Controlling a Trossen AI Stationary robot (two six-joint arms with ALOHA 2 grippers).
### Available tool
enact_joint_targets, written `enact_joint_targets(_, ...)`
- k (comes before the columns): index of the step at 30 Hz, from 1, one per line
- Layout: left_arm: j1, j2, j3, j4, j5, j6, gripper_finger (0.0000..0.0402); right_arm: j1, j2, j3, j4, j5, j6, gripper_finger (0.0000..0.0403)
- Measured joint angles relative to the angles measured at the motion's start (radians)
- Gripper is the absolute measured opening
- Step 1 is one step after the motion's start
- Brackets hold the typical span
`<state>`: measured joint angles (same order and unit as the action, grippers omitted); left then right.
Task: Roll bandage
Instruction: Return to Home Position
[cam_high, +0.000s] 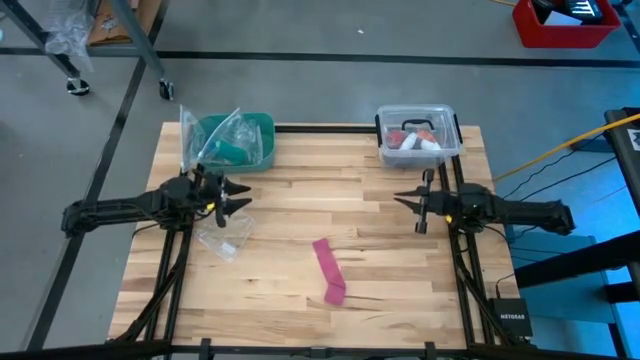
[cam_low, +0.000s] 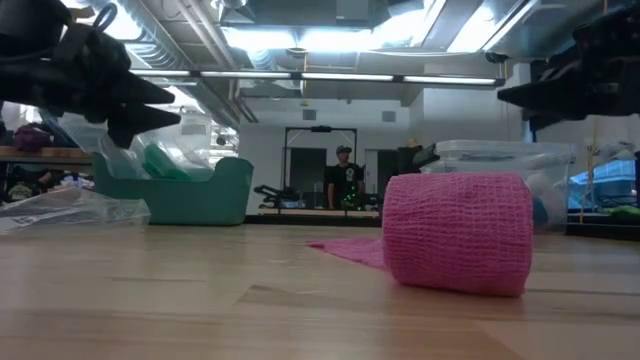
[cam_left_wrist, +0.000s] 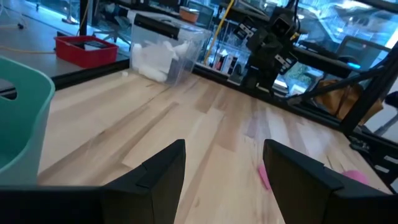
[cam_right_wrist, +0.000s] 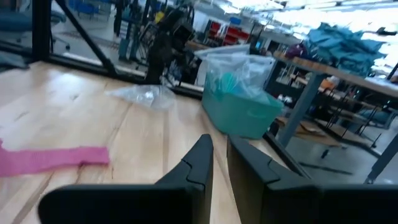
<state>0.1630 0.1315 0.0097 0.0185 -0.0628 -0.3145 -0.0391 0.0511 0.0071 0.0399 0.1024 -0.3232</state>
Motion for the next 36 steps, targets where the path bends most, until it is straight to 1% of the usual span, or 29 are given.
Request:
enact_joint_targets(4, 0.0, -0.023, 0.0, 0.0, 0.0, 0.0, 0.0205, 0.0, -0.049, 0.0, 0.001, 0.0, 0.0, 0.0051)
enact_joint_targets(11, 0.0, -0.067, 0.0, 0.0, 0.0, 0.0, 0.0205, 0.0, -0.049, 0.0, -0.003, -0.001, 0.0, 0.0051)
enact_joint_targets(36, 0.0, -0.064, 0.0, 0.0, 0.0, 0.0, 0.0205, 0.0, -0.049, 0.0, -0.008, -0.008, 0.0, 0.0051)
